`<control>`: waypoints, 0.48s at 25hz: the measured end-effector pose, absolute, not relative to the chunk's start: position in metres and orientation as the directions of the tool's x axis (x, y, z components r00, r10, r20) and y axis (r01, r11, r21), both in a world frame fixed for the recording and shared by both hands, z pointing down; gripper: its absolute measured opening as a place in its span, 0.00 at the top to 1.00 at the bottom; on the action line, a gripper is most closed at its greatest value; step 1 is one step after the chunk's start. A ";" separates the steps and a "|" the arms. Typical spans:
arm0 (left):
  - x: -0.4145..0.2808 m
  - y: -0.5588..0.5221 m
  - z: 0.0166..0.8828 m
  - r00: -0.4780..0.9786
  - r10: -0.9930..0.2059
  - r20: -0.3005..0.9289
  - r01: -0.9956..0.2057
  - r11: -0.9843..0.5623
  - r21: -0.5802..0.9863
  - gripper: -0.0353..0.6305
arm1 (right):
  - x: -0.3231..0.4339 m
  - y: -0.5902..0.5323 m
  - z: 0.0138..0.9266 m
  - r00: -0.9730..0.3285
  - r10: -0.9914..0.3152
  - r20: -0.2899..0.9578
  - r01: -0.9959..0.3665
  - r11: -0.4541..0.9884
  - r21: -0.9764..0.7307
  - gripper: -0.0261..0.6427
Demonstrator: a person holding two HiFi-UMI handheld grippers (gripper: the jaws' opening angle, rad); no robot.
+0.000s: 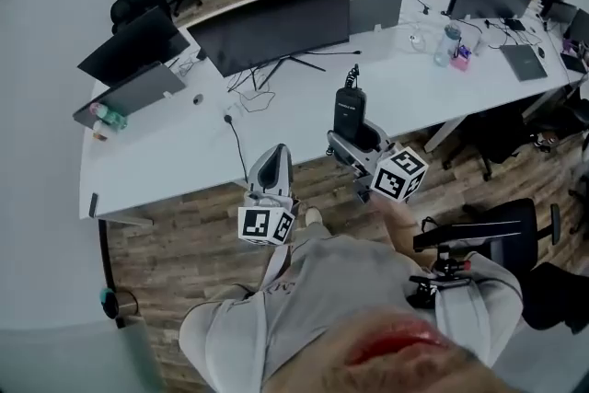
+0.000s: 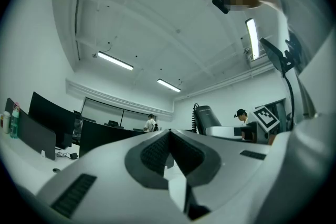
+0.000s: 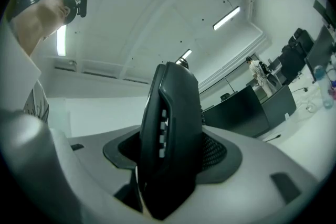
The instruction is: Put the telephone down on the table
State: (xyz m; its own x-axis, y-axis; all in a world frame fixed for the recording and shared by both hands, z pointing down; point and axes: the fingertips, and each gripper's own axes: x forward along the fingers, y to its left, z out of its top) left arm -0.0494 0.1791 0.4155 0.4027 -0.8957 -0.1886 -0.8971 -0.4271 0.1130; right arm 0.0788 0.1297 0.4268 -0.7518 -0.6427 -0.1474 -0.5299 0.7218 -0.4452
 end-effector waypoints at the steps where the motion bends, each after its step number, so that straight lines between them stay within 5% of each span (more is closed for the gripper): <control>1: -0.059 0.168 0.416 0.395 -0.899 -0.190 -0.899 -0.421 0.121 0.93 | 0.070 0.120 0.426 -0.756 -0.639 -0.142 -0.533 0.727 -0.434 0.53; 12: -0.124 0.076 0.419 0.444 -0.880 -0.170 -0.870 -0.469 0.155 0.93 | 0.000 0.038 0.426 -0.759 -0.643 -0.100 -0.559 0.724 -0.404 0.53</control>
State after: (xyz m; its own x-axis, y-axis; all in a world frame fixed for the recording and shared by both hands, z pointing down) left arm -0.1241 0.0756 0.4192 0.4436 -0.8799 -0.1704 -0.8698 -0.4685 0.1545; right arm 0.0005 0.0378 0.4258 -0.7595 -0.6428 -0.1000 -0.5594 0.7238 -0.4040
